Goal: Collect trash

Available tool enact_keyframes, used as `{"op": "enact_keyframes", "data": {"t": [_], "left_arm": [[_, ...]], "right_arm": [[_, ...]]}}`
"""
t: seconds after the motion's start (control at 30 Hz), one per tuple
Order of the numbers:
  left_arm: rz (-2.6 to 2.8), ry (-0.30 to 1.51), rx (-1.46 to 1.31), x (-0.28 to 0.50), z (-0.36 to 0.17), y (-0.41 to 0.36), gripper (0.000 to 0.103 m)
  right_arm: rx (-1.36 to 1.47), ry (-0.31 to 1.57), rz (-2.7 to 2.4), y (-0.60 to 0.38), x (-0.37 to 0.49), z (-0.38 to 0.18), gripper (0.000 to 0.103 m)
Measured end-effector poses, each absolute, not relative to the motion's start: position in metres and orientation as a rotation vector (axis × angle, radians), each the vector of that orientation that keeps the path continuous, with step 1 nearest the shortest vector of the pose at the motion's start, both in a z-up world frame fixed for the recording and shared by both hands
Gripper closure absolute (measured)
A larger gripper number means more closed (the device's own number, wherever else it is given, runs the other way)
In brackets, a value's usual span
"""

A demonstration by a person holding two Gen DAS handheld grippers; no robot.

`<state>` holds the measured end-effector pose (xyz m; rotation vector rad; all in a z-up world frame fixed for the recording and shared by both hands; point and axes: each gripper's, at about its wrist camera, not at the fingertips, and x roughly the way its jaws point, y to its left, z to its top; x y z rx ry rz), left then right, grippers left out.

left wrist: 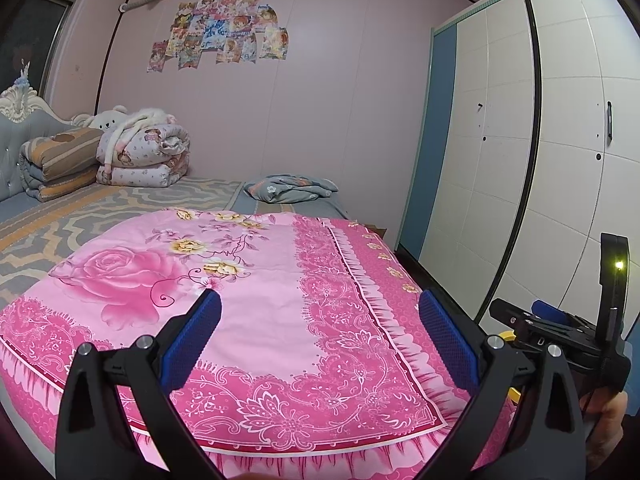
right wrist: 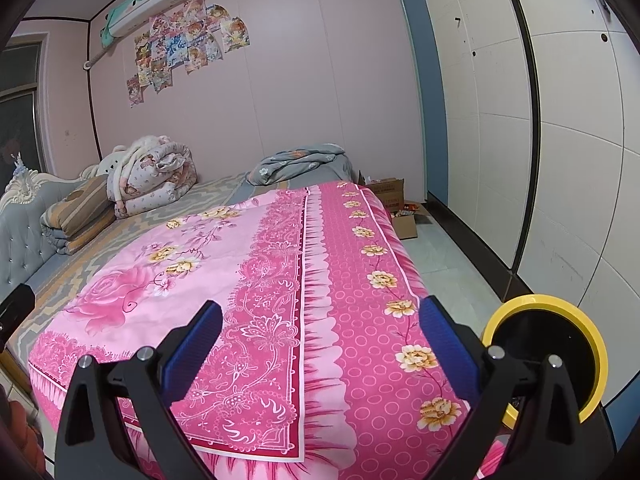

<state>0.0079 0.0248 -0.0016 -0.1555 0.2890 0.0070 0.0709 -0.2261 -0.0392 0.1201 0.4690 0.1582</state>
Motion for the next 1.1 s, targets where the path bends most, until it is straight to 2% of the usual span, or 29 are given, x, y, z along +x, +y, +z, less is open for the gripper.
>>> {"op": "enact_keyframes", "data": {"t": [1.1], "left_arm": [[-0.016, 0.302, -0.158, 0.0133, -0.0084, 0.0263, 0.008]], "right_arm": [[0.134, 0.498, 0.148, -0.2247, 0.0762, -0.0464, 0.008]]}}
